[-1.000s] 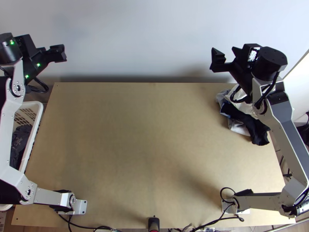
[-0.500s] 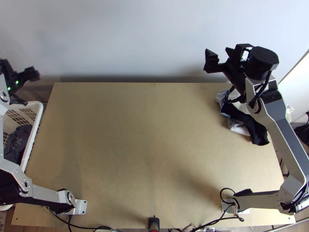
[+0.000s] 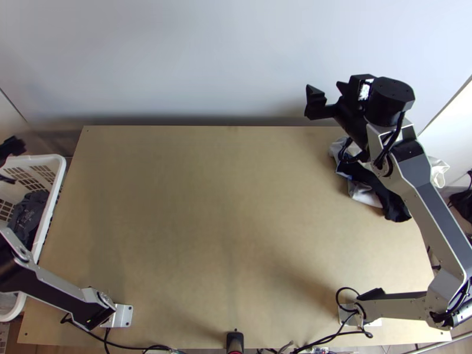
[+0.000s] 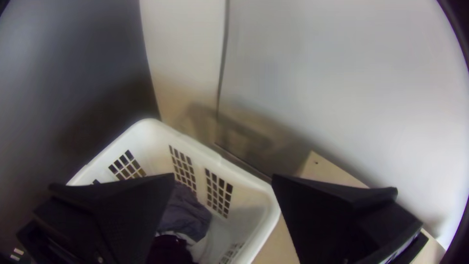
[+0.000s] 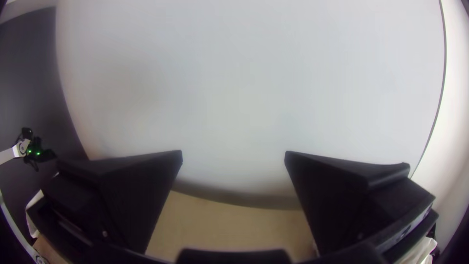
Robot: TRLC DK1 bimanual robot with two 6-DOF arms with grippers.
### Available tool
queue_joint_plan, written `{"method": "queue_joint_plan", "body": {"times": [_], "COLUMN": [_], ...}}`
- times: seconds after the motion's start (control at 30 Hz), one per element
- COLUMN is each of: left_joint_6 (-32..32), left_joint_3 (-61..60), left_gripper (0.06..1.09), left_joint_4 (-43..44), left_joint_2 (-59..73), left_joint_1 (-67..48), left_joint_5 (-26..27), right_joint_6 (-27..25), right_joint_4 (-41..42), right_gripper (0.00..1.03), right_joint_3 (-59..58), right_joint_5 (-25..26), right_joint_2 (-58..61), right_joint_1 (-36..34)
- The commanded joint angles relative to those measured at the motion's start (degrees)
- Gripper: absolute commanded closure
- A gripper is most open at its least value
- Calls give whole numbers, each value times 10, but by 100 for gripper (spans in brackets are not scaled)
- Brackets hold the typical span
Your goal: Fold the t-shirt
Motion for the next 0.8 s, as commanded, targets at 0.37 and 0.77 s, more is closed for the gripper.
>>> {"method": "queue_joint_plan", "body": {"times": [0.37, 0.77], "left_joint_6": [36, 45], "left_joint_3": [96, 153], "left_gripper": [12, 12], "left_joint_4": [52, 50], "left_joint_2": [234, 369], "left_joint_1": [143, 189], "left_joint_5": [-12, -19], "right_joint_6": [-3, 18], "right_joint_4": [-5, -18], "right_gripper": [5, 5], "right_joint_3": [-51, -53], "right_joint_5": [9, 8], "right_joint_2": [-27, -38], "right_joint_1": [20, 22]}}
